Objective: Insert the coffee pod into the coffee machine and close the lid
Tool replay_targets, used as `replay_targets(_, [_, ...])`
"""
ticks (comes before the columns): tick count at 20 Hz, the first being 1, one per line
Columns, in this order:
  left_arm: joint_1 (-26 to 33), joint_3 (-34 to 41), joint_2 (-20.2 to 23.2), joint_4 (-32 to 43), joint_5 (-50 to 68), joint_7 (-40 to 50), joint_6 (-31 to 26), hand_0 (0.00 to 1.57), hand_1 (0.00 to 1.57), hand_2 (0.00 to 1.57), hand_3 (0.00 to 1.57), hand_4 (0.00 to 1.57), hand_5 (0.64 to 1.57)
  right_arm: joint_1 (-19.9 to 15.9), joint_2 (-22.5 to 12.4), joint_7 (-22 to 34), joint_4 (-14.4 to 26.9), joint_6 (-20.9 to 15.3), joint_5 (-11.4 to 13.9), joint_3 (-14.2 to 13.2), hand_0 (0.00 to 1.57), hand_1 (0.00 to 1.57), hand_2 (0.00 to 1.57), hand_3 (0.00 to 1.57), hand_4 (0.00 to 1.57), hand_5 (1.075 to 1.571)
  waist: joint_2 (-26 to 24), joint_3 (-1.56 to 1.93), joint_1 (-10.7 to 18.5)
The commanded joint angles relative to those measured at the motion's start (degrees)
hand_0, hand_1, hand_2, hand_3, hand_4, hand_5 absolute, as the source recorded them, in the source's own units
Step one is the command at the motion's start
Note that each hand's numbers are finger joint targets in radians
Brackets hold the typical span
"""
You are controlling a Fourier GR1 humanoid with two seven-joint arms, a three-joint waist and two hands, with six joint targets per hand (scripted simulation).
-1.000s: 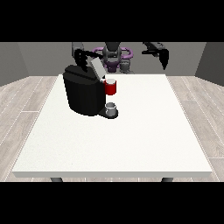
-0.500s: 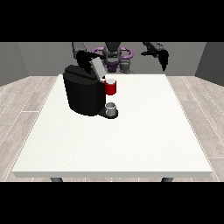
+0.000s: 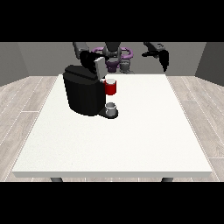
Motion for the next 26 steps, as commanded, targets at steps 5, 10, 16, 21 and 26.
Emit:
replay_targets(5, [1.18,0.09,0.67,3.18,0.42,-6.31,-1.26,0.0,0.0,0.0,0.0,0.17,1.571,-5.46,-1.31,1.57,0.51,2.12,2.27,1.48,0.0,0.0,0.0,0.0,0.06,1.571,1.71,0.04,0.48])
replay_targets(10, [-0.58,-2.27,0.31,-2.07,0.99,-0.36,-1.1,0.0,0.0,0.0,0.0,0.12,1.571,-3.79,2.11,-1.55,3.31,-2.22,6.51,3.95,0.0,0.0,0.0,0.0,0.12,1.571,-0.44,0.06,2.09])
replay_targets(16, [1.74,-5.82,-3.52,-3.57,-1.01,-5.1,0.78,0.0,0.0,0.0,0.0,0.14,1.571,-8.21,2.52,-0.05,4.66,-2.91,6.0,1.93,0.0,0.0,0.0,0.0,0.12,1.571,-0.1,0.05,3.21])
replay_targets(21, [5.18,-5.66,-4.04,0.12,-1.4,-8.15,0.92,0.0,0.0,0.0,0.0,0.19,1.571,-4.45,7.23,-0.39,-0.47,1.36,3.28,4.94,0.0,0.0,0.0,0.0,0.18,1.571,-4.58,0.04,-1.01])
replay_targets(26, [7.14,-3.79,-3.88,3.61,-1.72,-7.94,3.01,0.0,0.0,0.0,0.0,0.19,1.571,9.56,7.72,-5.19,-6.51,-0.12,-5.35,12.76,0.0,0.0,0.0,0.0,0.29,1.571,-9.3,0.05,-4.92])
